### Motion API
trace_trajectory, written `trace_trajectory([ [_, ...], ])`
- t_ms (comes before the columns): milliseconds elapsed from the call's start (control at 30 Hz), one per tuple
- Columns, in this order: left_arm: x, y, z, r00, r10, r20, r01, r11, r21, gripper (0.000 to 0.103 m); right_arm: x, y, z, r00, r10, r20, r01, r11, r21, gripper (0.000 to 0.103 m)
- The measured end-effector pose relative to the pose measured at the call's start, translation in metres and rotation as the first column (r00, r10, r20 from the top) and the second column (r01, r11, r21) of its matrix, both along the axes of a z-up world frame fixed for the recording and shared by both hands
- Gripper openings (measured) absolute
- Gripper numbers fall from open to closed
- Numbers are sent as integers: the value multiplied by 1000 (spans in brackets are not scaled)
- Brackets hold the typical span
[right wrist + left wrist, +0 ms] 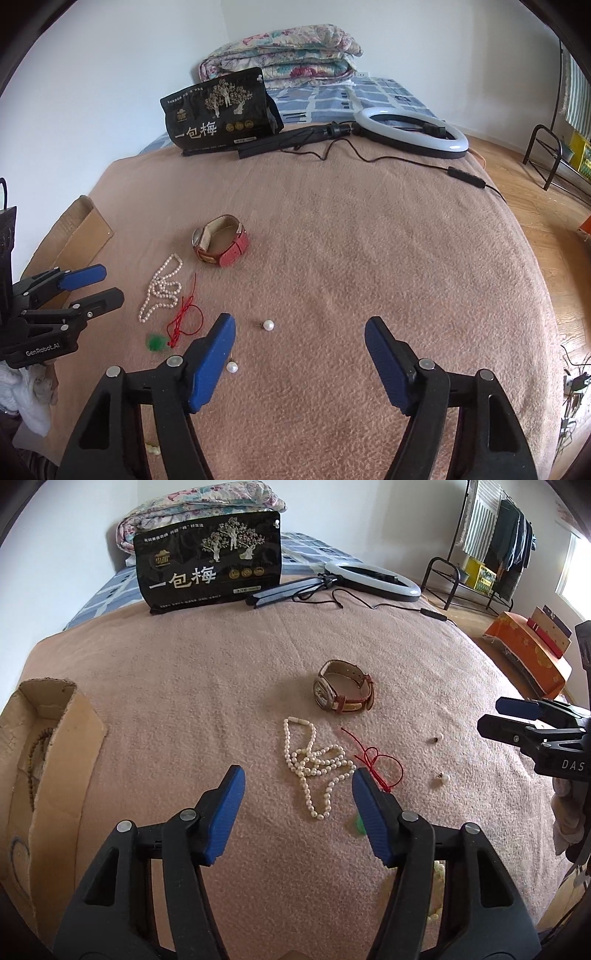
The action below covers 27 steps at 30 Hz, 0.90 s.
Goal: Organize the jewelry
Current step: 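Grasp the pearl necklace with the left tool while the right tool grasps a loose white pearl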
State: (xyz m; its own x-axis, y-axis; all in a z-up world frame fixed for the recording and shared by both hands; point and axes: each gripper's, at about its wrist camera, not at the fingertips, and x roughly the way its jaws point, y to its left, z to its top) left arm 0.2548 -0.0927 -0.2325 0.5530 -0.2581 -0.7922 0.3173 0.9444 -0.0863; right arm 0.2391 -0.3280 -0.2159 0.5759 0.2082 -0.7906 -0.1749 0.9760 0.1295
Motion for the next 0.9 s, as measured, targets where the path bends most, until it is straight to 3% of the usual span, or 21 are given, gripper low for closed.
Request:
trace_trajectory([
  [100,8,-6,-9,1000,-6,-15,6,1000,11,58,2,3,-8,1000,18,-13,-18,1000,7,68],
  [567,29,-12,-34,999,6,-32,-5,999,41,57,12,20,-34,994,88,-64,-88,996,2,41],
  [733,32,-13,-39,999,3,-33,-1,999,41,54,16,29,-40,992,102,-69,-103,995,-12,38],
  [900,34,-14,-40,1000,-1,-26,2,999,44,44,20,32,-42,992,103,-69,-105,994,-26,29],
])
